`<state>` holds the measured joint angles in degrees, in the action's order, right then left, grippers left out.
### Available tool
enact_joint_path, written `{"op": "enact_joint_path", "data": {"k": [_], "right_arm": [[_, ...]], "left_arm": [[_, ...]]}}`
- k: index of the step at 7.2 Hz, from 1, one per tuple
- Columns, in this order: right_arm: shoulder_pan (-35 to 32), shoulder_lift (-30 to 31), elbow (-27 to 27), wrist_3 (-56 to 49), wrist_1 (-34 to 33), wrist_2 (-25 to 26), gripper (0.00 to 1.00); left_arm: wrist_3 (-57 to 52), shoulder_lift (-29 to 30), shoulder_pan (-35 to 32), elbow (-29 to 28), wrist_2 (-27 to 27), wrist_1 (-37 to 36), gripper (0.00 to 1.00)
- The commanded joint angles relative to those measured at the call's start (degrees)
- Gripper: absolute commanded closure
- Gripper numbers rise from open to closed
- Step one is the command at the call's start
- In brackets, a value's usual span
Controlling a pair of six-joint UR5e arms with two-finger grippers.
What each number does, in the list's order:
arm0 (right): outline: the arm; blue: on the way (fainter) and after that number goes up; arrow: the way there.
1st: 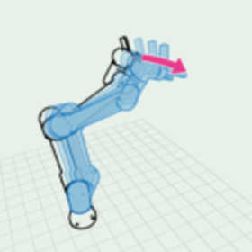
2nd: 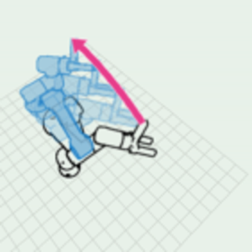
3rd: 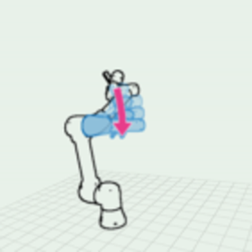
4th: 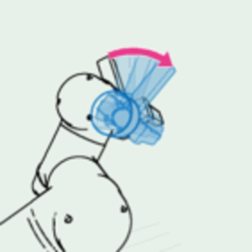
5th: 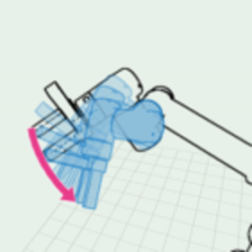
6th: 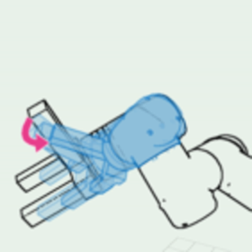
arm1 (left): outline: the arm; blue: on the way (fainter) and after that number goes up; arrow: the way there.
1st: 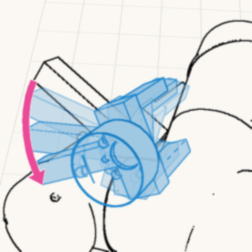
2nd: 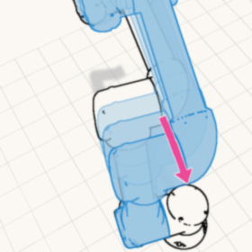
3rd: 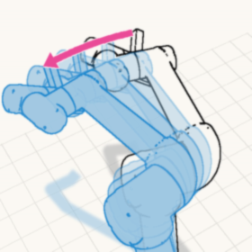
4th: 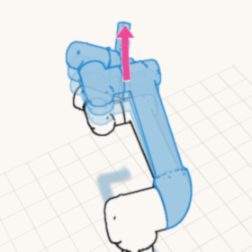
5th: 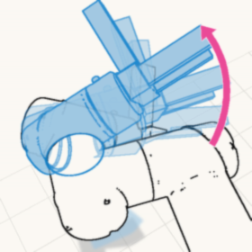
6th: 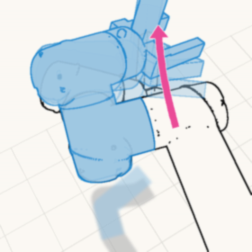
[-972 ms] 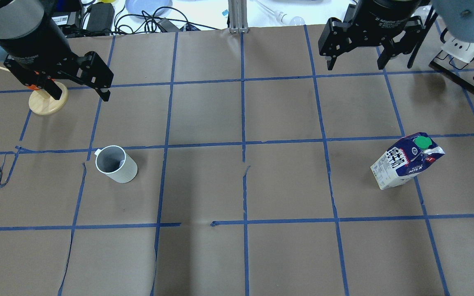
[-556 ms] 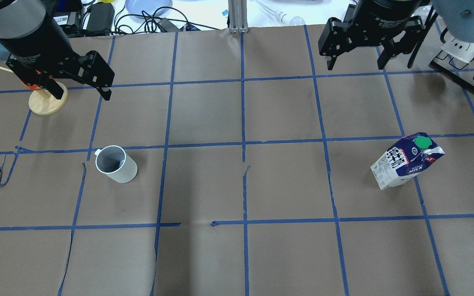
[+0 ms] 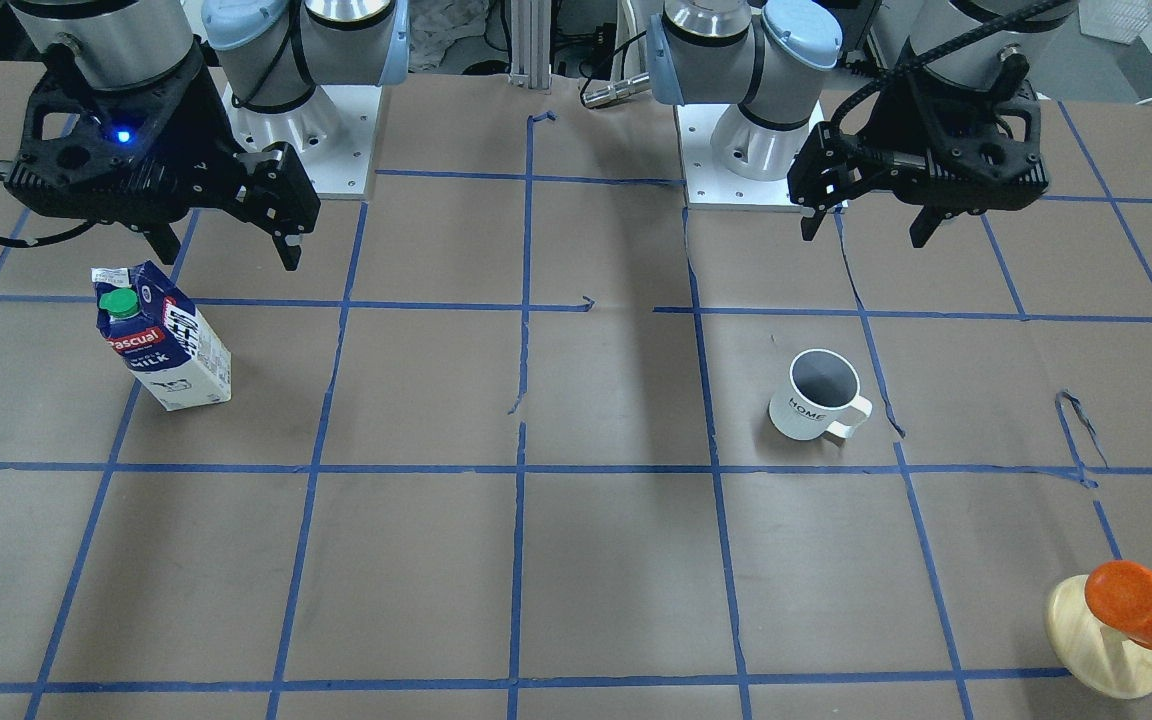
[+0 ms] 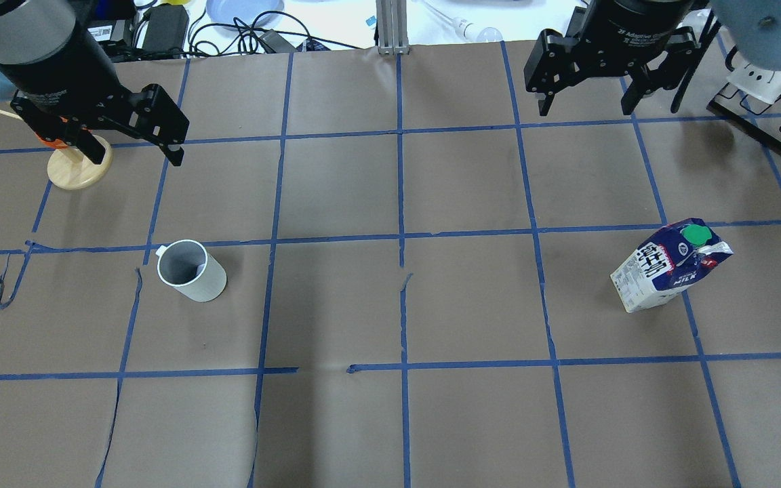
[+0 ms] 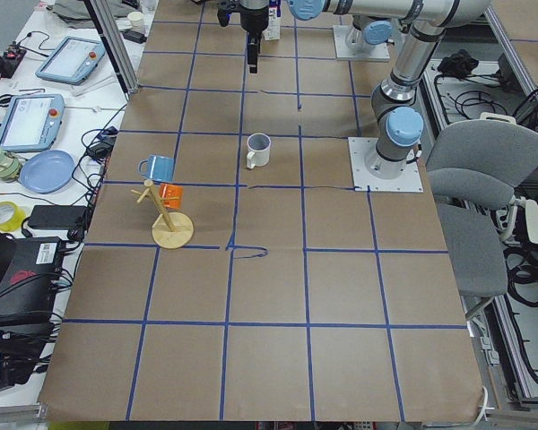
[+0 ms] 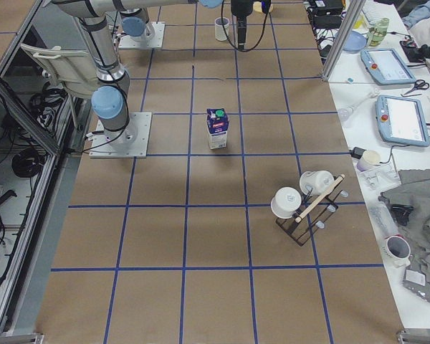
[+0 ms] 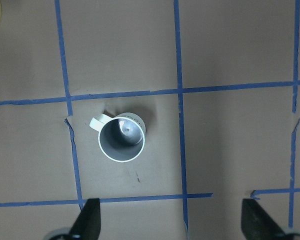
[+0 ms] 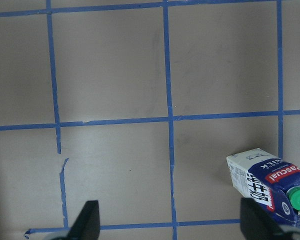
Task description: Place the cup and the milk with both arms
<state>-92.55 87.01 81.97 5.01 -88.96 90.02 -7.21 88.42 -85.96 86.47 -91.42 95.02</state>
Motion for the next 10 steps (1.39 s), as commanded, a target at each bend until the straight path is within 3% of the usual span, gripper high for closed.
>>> {"op": "enact_joint_path", "data": {"k": [1,4,8,10], "right_arm": [[0.0,0.0,0.03,0.0,0.01,0.07,0.0],[0.0,0.0,0.03,0.0,0.01,-0.02,0.0],[-0.09,0.0,0.03,0.09,-0.08,0.07,0.0],[-0.09,0.09,-0.05,0.17,0.01,0.07,0.0]], "left_arm": [[0.62,-0.09,0.44,0.27,1.58,-0.01,0.0],[0.28,0.17,0.79,1.06,3.27,-0.89,0.0],[-0.34,0.79,13.15,14.13,3.17,-10.36,0.0],[1.66,2.19,14.59,21.85,3.18,-17.82,0.0]]}}
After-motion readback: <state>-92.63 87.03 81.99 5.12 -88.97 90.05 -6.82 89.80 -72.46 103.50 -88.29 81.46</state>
